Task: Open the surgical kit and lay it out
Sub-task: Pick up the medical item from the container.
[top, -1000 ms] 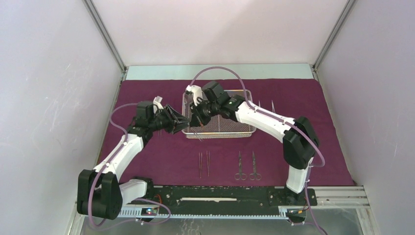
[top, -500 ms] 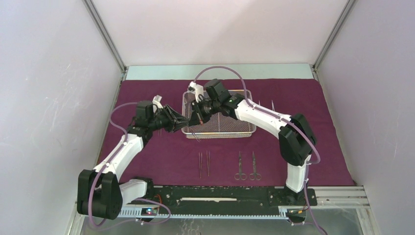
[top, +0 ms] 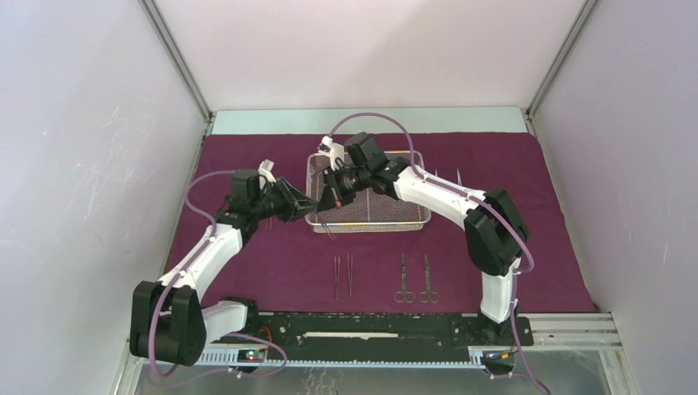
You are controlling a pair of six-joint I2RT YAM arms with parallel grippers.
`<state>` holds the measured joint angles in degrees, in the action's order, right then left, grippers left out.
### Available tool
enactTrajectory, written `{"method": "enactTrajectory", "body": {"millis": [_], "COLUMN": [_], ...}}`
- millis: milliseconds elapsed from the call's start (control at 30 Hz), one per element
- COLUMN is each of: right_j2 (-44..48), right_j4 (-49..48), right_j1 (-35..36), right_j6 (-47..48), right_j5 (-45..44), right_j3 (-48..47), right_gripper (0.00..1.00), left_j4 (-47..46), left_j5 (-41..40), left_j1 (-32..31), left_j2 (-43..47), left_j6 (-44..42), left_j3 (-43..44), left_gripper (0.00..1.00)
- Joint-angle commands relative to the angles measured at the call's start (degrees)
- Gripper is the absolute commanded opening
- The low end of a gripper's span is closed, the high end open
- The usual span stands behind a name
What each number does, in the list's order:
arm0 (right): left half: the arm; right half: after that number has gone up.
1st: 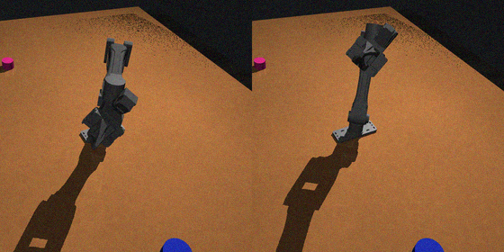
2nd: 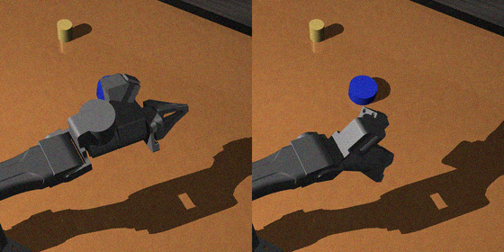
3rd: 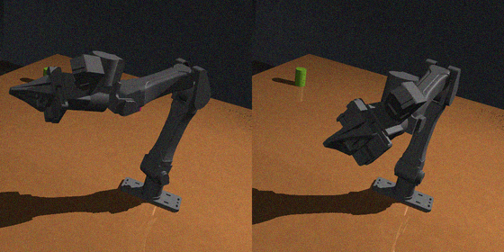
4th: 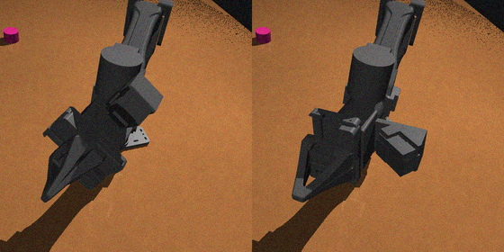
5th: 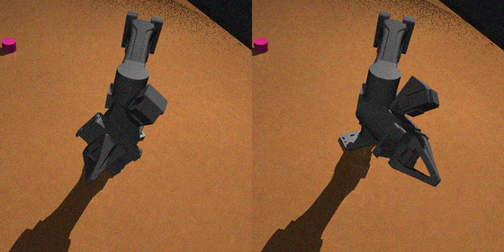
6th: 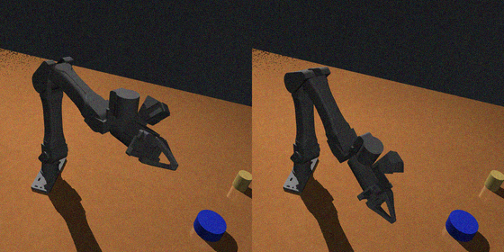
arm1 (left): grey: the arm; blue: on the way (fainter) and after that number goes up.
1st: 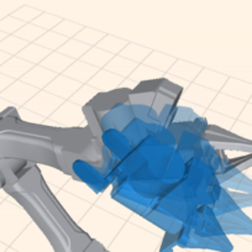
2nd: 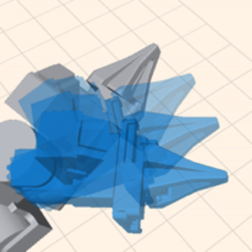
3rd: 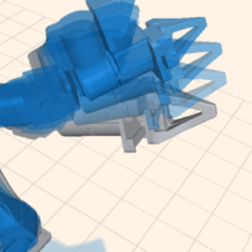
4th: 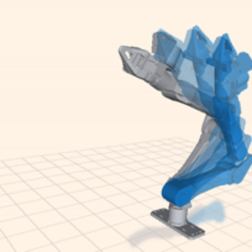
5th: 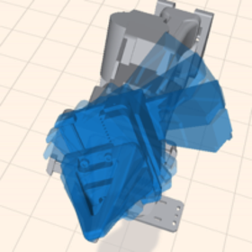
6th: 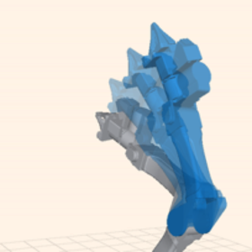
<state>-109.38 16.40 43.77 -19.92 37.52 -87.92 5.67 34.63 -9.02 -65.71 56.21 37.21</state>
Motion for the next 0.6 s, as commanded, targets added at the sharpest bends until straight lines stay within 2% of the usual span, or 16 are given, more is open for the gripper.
{"method": "enactTrajectory", "body": {"millis": [0, 133, 367, 567], "right_j2": [-0.8, -1.0, -1.0, 0.0], "right_j4": [-2.8, -1.1, 1.5, 4.9], "right_j1": [-0.4, -0.5, -0.9, -1.4], "right_j6": [-1.8, -2.0, -2.4, -4.2], "right_j5": [-0.1, -1.7, -4.7, -10.1], "right_j3": [-2.3, -2.9, -4.2, -5.6], "right_gripper": [0.0, 0.0, 0.04, 0.21], "left_j4": [0.0, 0.0, 0.1, -0.6], "left_j5": [0.3, -0.1, -0.6, -2.0], "left_j1": [-1.0, -1.0, -1.1, -1.2], "left_j2": [-0.5, -0.7, -1.5, -1.8], "left_j6": [-2.4, -2.8, -3.1, -2.9], "left_j3": [-1.3, -1.4, -1.4, -1.5], "left_gripper": [0.21, 0.08, 0.04, 0.01]}}
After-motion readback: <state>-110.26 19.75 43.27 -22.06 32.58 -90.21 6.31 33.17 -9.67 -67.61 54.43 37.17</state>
